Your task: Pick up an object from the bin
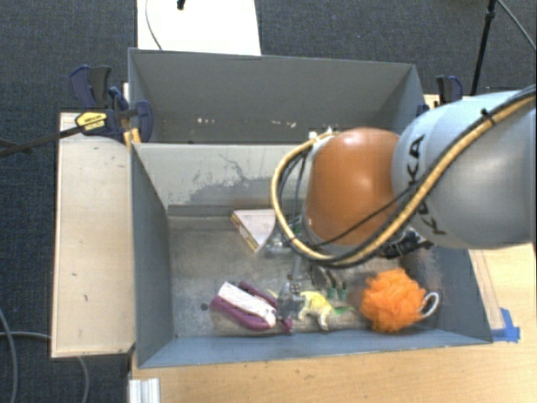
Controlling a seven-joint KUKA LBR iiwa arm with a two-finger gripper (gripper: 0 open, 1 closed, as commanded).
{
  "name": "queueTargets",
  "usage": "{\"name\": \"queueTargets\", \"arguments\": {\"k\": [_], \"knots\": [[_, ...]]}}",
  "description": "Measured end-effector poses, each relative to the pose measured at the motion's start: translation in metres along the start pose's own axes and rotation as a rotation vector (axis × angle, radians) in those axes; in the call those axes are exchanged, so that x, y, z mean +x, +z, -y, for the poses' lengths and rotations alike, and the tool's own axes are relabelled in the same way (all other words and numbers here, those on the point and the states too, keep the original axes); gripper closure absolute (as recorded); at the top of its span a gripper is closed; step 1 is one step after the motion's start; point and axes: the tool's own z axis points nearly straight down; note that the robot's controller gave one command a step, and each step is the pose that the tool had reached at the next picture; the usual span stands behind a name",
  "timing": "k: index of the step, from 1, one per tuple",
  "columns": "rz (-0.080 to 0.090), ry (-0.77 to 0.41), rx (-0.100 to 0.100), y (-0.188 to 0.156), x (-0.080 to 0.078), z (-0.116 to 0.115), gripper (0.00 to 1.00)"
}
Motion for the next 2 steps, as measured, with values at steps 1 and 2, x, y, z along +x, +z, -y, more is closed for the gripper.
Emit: {"name": "queueTargets", "arguments": {"k": [1,2], "knots": [[0.000,-0.021,0.001,0.031,-0.009,0.079,0.00],[-0.003,-0.002,0.004,0.042,-0.010,0.106,0.00]]}}
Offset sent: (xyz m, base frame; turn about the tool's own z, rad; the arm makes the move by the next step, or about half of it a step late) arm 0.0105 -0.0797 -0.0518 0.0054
